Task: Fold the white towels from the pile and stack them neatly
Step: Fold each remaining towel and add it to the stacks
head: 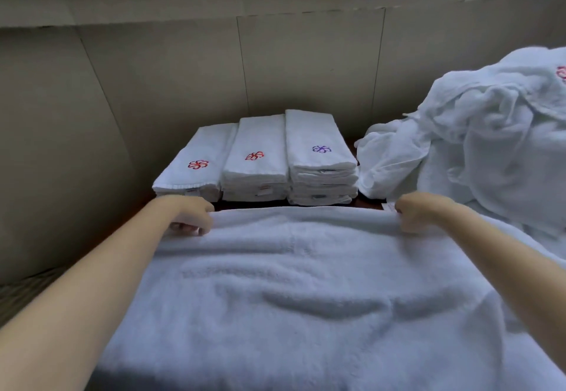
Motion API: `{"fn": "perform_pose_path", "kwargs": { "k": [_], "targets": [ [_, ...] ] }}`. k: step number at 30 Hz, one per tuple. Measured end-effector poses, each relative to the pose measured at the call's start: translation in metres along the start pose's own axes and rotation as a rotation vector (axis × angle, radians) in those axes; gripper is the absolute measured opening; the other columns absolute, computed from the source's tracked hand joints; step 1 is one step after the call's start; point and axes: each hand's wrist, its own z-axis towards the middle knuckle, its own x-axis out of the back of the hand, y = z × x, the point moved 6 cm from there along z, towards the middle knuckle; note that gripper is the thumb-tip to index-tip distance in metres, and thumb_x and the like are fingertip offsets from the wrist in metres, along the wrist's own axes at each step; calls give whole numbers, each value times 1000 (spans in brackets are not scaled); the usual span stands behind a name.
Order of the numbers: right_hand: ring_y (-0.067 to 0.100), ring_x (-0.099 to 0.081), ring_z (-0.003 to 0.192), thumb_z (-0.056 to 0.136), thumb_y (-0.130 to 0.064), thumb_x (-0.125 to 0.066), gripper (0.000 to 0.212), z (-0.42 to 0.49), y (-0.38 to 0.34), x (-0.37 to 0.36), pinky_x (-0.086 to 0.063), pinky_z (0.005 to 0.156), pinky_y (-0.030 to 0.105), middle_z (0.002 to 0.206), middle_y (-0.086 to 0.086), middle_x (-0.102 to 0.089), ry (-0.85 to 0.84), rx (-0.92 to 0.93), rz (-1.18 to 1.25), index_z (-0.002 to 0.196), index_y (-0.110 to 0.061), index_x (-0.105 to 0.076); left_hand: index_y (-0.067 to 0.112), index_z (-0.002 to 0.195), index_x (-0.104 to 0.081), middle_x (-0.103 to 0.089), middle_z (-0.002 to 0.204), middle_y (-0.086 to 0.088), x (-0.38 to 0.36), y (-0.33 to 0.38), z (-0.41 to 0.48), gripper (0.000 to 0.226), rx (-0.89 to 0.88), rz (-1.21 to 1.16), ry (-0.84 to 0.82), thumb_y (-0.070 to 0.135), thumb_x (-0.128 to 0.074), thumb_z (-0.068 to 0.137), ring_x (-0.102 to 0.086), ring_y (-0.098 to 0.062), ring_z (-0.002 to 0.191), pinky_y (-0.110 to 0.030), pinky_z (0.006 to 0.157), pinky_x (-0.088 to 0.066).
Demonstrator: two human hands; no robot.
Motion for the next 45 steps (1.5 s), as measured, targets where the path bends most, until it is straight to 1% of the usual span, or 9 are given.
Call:
{"fn": "perform_pose_path", "kwargs": {
  "k": [7, 11, 15, 24, 29, 32, 36, 41, 45],
  "targets": [
    [34, -60, 90, 81, -14, -51, 21, -25, 37, 58, -43, 70, 31, 98, 15, -64, 463, -227, 289, 94, -8, -66, 6, 74, -63, -59, 53, -5, 59, -34, -43, 31, 106, 131, 241, 35, -66, 84, -48, -19, 42, -18, 43, -35],
    [45, -58, 93, 87, -9, -49, 22, -52, 35, 106, -42, 70, 39, 101, 29, -61, 810, -253, 327, 95, 4, -64, 8, 83, -66, -71, 76, -12, 109, -44, -86, 21, 213, 96, 740, 27, -60, 89, -66, -28, 76, -29, 68, -49],
    [47, -53, 95, 80, 4, -50, 20, -82, 32, 123, -41, 74, 47, 99, 36, -56, 1014, -243, 405, 94, 16, -59, 3, 100, -59, -59, 106, -31, 113, -48, -120, 17, 263, -87, 1191, 16, -52, 90, -54, -49, 105, -44, 83, -44],
    [33, -57, 105, 89, -14, -46, 10, -98, -10, -26, -48, 78, 36, 114, 11, -50, 292, -165, 195, 99, -12, -45, 0, 108, -52, -60, 103, -21, -40, -95, -98, 21, 226, -567, 932, 4, -50, 88, -56, -41, 100, -36, 70, -41],
    [40, -58, 89, 86, -8, -49, 11, -115, 11, -19, -35, 63, 37, 97, 24, -57, 586, -281, 445, 79, -9, -40, 12, 81, -51, -52, 78, -3, -62, -113, -109, 9, 116, -1241, 1026, 17, -57, 87, -47, -24, 78, -29, 62, -35],
    [42, -59, 88, 83, -5, -52, 4, -123, 16, -12, -38, 66, 39, 96, 29, -60, 614, -333, 474, 85, -2, -51, 15, 60, -40, -43, 64, -2, -65, -123, -120, 33, 228, -1262, 1162, 19, -57, 87, -42, -25, 72, -34, 68, -39],
    [30, -59, 104, 89, -8, -46, 28, -128, 1, -32, -44, 74, 33, 118, 9, -58, 185, -407, 226, 113, -12, -58, 10, 92, -39, -46, 93, -10, -87, -131, -121, 19, 357, -1437, 1162, 3, -51, 80, -44, -27, 77, -34, 65, -38],
    [26, -56, 112, 94, -11, -40, 31, -127, -55, 5, -49, 82, 35, 122, 7, -49, 345, -246, 56, 122, -16, -50, 11, 126, -38, -48, 130, -19, -78, -147, -118, 55, 382, -1495, 1075, 17, -50, 73, -54, -36, 94, -40, 75, -48],
    [29, -52, 106, 85, -15, -49, 28, -116, -151, 30, -39, 71, 31, 115, 8, -46, 425, 104, 45, 112, -13, -50, -2, 115, -54, -61, 119, -22, -61, -156, -111, 53, 491, -1210, 964, 36, -53, 79, -59, -40, 105, -48, 90, -49]
  ]
}}
